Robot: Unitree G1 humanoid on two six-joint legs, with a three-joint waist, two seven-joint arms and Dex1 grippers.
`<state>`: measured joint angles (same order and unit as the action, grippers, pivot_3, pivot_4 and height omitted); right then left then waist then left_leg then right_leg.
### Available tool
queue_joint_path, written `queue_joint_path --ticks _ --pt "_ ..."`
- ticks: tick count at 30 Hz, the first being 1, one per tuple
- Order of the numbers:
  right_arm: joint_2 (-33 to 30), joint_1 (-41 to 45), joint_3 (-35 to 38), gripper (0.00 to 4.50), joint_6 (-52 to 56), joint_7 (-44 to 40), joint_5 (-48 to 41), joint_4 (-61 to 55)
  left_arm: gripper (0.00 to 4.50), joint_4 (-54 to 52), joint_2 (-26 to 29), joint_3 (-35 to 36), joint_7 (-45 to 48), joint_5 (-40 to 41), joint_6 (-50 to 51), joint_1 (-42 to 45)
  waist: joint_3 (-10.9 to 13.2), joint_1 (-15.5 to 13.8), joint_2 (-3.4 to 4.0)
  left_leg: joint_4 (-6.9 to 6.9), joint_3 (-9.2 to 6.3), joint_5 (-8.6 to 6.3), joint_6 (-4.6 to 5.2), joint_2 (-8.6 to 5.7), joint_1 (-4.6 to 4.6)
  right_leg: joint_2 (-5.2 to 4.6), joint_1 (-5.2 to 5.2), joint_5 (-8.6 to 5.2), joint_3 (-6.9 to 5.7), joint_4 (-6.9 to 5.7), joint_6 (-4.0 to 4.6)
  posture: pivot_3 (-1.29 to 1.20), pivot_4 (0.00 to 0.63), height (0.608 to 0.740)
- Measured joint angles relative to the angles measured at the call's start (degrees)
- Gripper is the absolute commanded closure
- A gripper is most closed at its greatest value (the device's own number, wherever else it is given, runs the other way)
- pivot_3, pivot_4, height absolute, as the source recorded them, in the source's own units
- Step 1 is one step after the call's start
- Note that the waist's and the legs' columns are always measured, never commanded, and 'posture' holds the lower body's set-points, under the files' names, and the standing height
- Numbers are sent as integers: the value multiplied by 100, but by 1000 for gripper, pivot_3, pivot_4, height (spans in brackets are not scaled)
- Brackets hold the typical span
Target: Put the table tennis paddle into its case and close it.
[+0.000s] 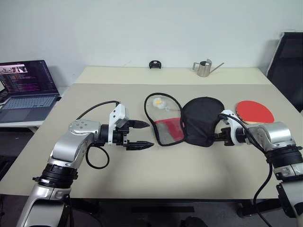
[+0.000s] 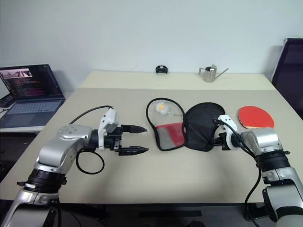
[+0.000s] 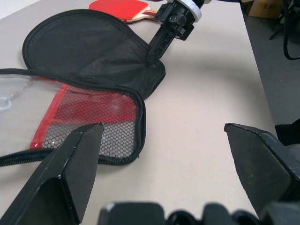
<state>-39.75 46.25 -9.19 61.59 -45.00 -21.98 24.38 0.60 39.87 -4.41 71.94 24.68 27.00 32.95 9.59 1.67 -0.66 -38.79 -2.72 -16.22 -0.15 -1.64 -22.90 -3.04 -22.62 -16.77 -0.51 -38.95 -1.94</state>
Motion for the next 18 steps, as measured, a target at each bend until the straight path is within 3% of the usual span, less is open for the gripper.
queue_joint_path --ticks 9,18 --pt "-41 267 -4 824 -532 -273 485 605 0 12 -85 -46 4 -12 -22 28 0 -1 0 -1 0 0 -1 0 1 0 0 0 0 -1 0 0 150 740" --pt "-56 398 119 824 -1119 -115 938 1100 0 200 -144 -98 15 -48 -129 117 0 0 0 -1 2 1 -1 -1 0 0 -1 0 1 -1 0 0 150 740"
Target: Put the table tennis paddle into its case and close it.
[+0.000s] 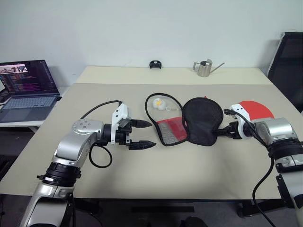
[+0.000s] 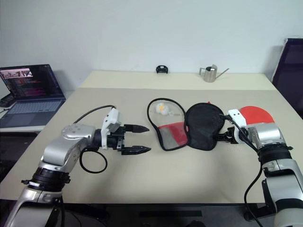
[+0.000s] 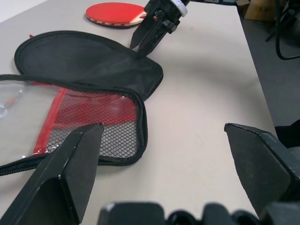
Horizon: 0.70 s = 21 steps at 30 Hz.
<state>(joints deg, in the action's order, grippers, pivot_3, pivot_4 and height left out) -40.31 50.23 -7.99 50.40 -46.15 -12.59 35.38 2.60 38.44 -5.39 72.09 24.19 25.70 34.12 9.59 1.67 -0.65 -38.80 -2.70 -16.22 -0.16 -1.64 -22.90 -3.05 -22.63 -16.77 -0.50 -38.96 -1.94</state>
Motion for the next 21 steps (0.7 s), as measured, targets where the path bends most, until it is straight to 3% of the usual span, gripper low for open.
queue_joint_path --ticks 13,16,21 --pt "268 -91 394 824 308 30 -68 -126 0 103 -79 -42 3 -25 -51 42 0 4 0 -1 0 0 0 1 2 0 1 0 1 -2 0 0 150 740" --pt "327 -150 467 1429 273 104 -42 -161 0 103 -79 -42 3 -29 -76 42 0 12 0 -1 0 0 0 1 3 1 1 0 1 -3 0 0 150 740" --pt "404 -175 454 3078 180 124 24 -169 0 103 -78 -42 0 -35 -83 42 0 21 0 -1 1 0 0 3 5 2 1 0 2 -4 0 0 150 740"
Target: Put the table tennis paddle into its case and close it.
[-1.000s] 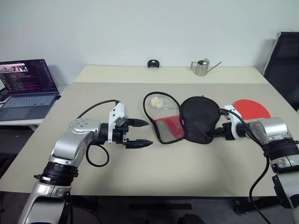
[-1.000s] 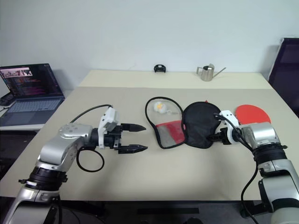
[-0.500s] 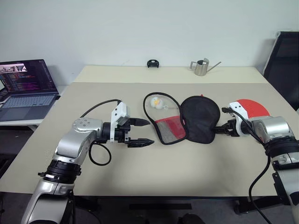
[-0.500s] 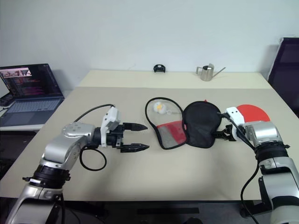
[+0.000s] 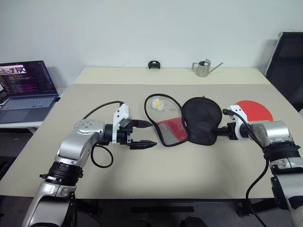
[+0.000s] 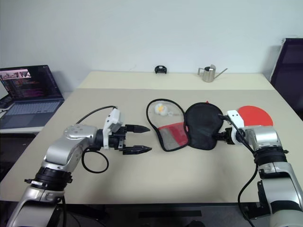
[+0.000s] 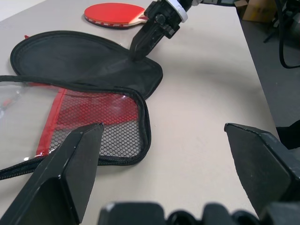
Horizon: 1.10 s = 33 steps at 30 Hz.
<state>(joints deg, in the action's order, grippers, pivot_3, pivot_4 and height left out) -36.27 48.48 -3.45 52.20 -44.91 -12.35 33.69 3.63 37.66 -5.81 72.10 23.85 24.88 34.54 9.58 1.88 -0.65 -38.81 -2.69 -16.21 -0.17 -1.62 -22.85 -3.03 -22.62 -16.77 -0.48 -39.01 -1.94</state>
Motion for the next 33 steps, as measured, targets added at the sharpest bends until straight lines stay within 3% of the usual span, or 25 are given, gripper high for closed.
queue_joint_path --ticks 4,25,28,33 --pt "56 2 -26 4482 -152 -9 100 53 0 0 3 0 0 -1 -1 0 0 -2 0 0 0 0 0 -1 -1 0 0 0 0 1 0 0 150 740" --pt "-7 847 -240 4482 -1257 -283 900 1410 0 49 0 -15 0 -51 -30 71 1 -6 1 0 2 2 -4 -2 -3 -1 -2 0 0 2 0 0 150 740" --pt "-6 852 -238 3925 -1262 -305 906 1450 0 55 0 -16 0 -58 -32 73 1 -6 1 0 2 2 -4 -2 -3 -1 -2 0 0 2 0 0 150 740" --pt "8 854 -229 2217 -1289 -220 912 1539 0 74 0 -17 2 -84 -35 76 1 -5 1 0 2 3 -5 -2 -3 -1 -2 0 0 2 0 0 150 740"
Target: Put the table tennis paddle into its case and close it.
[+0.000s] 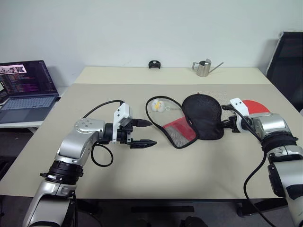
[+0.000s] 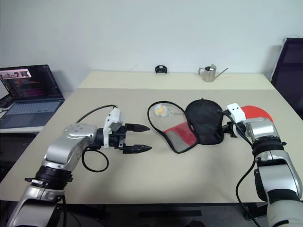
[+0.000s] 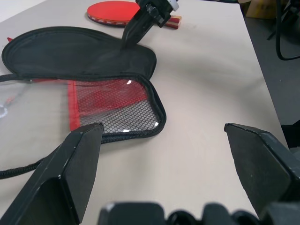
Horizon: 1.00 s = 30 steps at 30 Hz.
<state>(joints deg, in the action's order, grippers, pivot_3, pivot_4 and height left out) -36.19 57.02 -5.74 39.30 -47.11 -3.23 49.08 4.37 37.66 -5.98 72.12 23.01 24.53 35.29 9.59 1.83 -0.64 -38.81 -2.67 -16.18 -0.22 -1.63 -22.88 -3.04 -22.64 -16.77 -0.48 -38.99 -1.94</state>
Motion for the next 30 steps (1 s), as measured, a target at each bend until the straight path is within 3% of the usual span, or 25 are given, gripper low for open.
queue_joint_path --ticks 1,12,15,18,19,24,30 --pt "1 0 0 1916 -13 12 1 14 0 6 0 0 0 -5 -1 2 0 0 0 0 0 0 0 0 0 0 0 0 0 0 0 0 150 740" --pt "-148 92 437 1916 -170 234 -108 -93 0 -19 -112 0 -13 53 66 17 2 -6 2 0 0 7 -12 0 -4 -1 -1 0 0 1 0 0 150 740" --pt "-341 -227 824 1278 271 217 -431 -1027 0 -218 -192 1 -35 152 151 96 2 -16 1 0 -3 7 -12 0 -7 -2 0 0 -2 3 0 0 150 740" --pt "-402 -709 1207 222 653 381 -670 -1916 0 -340 -329 16 -162 193 169 285 2 -29 1 -1 -3 -1 1 0 -6 -2 3 0 -2 2 0 0 150 740" --pt "-406 -910 1325 61 749 464 -724 -2194 0 -363 -405 17 -209 198 169 356 2 -35 1 -3 -4 -2 3 -1 -6 -2 3 0 -2 1 0 0 150 740" --pt "-438 -1761 2011 61 1163 967 -996 -3266 0 -431 -619 3 -431 193 157 620 2 -36 2 -3 -3 -2 3 -2 -4 -2 4 0 -1 -1 0 0 150 740" --pt "-678 -2400 2602 61 988 1501 -992 -3420 0 -386 -787 -160 -460 81 39 822 2 -26 2 -3 2 -1 4 -2 1 -1 8 0 3 -3 0 0 150 740"
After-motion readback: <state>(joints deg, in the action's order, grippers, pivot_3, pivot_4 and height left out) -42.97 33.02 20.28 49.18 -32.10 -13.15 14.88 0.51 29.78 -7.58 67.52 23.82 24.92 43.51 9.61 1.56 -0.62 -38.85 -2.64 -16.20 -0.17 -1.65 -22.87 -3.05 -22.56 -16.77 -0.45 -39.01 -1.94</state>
